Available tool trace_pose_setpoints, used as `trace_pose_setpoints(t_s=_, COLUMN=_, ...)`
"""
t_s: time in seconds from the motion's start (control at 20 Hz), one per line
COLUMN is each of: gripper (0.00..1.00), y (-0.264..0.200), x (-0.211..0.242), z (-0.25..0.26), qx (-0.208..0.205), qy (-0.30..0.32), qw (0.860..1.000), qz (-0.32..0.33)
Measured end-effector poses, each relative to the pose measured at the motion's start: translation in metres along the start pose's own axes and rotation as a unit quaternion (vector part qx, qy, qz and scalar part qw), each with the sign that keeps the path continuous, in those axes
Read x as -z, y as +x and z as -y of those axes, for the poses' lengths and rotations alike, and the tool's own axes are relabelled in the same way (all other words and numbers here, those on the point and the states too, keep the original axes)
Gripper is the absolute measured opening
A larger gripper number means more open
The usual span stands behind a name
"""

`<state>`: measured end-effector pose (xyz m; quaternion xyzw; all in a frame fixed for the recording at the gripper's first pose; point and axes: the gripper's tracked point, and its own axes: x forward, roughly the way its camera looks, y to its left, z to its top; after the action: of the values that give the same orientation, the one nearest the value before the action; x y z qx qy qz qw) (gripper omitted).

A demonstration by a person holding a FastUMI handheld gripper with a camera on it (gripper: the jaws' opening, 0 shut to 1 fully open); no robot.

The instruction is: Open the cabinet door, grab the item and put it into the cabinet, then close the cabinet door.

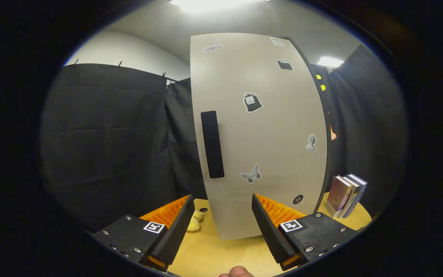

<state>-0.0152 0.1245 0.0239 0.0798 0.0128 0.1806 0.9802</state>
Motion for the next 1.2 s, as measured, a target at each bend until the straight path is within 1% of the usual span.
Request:
trace_pose_setpoints(t_s=0.3, gripper=0.93, y=-0.006, x=-0.003, z=0.011, qx=0.007, qy=-0.001, qw=1.0, qz=0.004)
trace_pose_setpoints(t_s=0.9, gripper=0.93, y=-0.029, x=-0.008, z=0.052, qx=0.046, qy=0.01, qw=0.999, qz=0.02)
trace_pose_setpoints(t_s=1.2, gripper=0.93, y=-0.026, x=-0.014, z=0.06, qx=0.05, qy=0.011, qw=0.998, qz=0.021)
